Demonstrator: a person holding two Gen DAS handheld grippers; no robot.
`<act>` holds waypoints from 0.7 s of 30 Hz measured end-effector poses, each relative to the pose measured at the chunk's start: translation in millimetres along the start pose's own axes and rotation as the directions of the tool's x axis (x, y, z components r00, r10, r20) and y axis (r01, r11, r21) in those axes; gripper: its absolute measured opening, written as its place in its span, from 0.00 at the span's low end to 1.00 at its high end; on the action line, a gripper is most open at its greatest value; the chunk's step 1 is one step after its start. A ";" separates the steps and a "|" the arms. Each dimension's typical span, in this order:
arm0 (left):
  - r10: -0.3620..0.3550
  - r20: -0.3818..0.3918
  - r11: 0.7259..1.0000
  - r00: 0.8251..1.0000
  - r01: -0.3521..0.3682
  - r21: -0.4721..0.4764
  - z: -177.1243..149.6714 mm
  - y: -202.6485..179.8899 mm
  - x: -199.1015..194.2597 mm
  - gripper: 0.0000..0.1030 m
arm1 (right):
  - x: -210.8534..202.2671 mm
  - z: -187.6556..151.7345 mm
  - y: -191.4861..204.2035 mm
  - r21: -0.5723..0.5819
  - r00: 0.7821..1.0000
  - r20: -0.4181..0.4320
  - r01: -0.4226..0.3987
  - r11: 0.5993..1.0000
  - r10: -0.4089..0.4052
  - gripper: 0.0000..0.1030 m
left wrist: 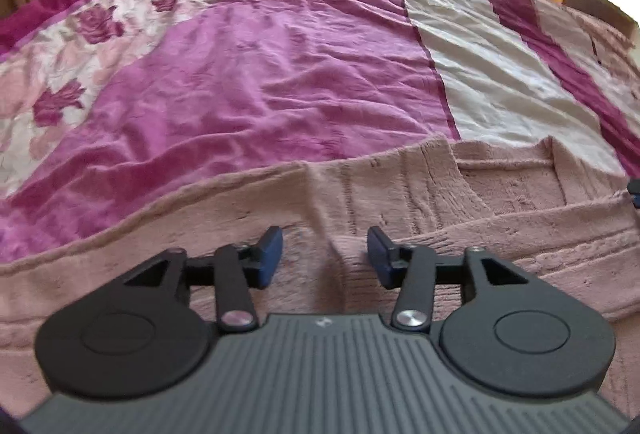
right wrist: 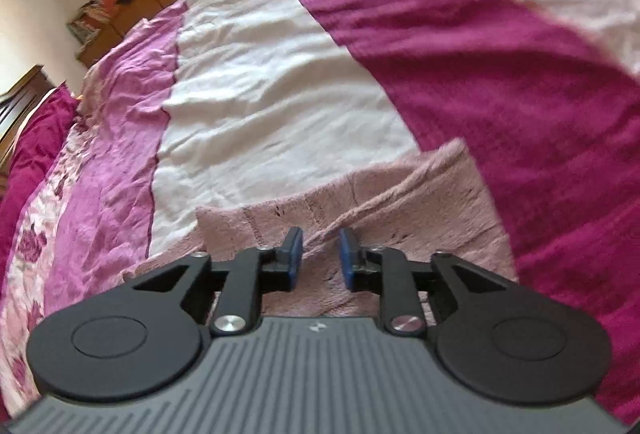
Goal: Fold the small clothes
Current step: 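Open both tools and withdraw them from the cardigan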
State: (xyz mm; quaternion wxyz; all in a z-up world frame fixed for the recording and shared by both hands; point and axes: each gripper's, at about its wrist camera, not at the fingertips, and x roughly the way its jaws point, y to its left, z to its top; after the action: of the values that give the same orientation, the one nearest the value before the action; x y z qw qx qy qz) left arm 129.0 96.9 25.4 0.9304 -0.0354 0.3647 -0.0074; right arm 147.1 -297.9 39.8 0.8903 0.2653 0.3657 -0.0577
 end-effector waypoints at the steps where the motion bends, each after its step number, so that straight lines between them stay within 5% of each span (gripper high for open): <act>1: -0.007 -0.002 1.000 1.000 0.007 -0.013 -0.2 3.6 -4.6 0.51 | -8.3 -2.4 -0.1 -0.026 1.000 0.018 0.001 1.000 0.000 0.39; 9: -0.068 -0.054 0.997 0.996 0.069 0.020 -13.4 -8.1 -20.5 0.59 | -62.4 -41.4 -15.1 -0.163 0.996 0.084 0.020 0.986 -0.007 0.43; 14: 0.052 -0.090 0.993 0.995 -0.042 0.106 -27.7 -21.8 -7.8 0.62 | -71.6 -65.1 -30.5 -0.191 0.994 0.098 0.075 0.979 -0.057 0.43; 21: 0.075 -0.070 0.990 0.995 -0.066 0.121 -33.7 -19.9 -10.4 0.66 | -54.9 -79.7 -61.7 -0.130 0.993 0.106 0.061 0.990 -0.047 0.43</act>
State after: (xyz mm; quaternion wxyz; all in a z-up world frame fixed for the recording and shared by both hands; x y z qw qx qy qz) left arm 98.7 75.3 9.2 0.9164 0.0332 0.3990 0.0024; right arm 39.5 -314.5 3.5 0.9218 0.1918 0.3294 -0.0708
